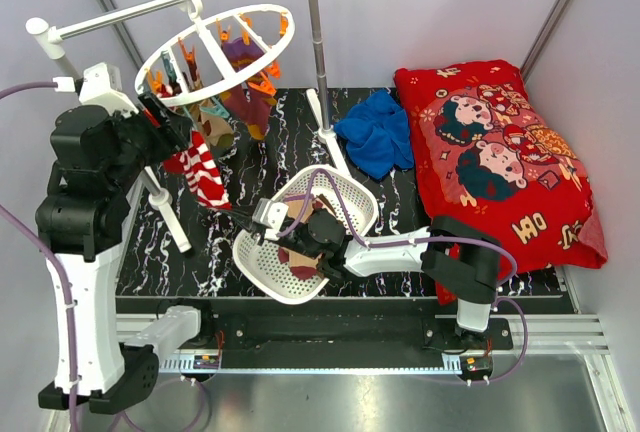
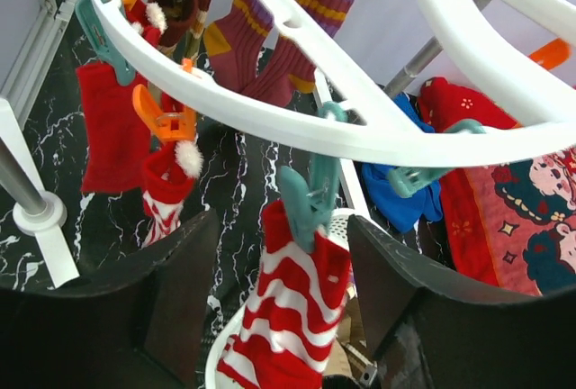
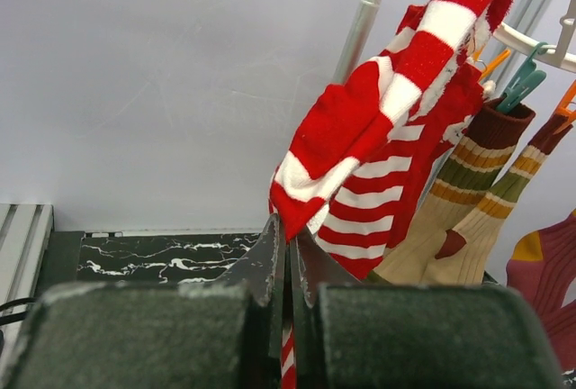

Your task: Remove the socks clipped to the hanger

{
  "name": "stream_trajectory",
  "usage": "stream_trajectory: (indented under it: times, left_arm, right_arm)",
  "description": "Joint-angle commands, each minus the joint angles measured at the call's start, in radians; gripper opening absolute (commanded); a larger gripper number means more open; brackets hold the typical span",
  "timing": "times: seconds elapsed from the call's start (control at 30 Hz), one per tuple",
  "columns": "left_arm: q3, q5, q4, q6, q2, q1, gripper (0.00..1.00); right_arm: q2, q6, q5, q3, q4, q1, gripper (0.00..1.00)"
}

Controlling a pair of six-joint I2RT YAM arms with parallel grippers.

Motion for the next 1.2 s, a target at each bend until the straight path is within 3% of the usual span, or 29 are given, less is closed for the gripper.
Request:
stream_trajectory:
  times: [0.0, 0.3, 0.73, 1.03, 1.17]
  left_arm:
    - [0.118, -0.206, -0.044, 0.01, 0.037, -0.104, 0.62]
    - [0.247, -0.411, -0.09, 0.015, 0.155, -0.23, 0.56]
    - [0.23, -0.457, -0.093, 0.016, 0.177, -0.256, 0.52]
    - [0.168, -0.595, -0.09, -0.033, 0.146, -0.384, 0.49]
    - [0.133, -0.644, -0.075, -0.038, 0.136, -0.405, 0.51]
  right_arm:
    - [-0.001, -0.022, 0.023, 0.029, 0.042, 0.01, 0.0]
    - [-0.004, -0.022, 0.019, 0.027, 0.043, 0.016, 0.0]
    - [0.018, -0.034, 0.017, 0.033, 0.051, 0.016, 0.0]
    - [0.031, -0.054, 0.034, 0.072, 0.017, 0.019, 0.0]
    - [0.034, -0.102, 0.121, 0.101, -0.02, 0.035, 0.0]
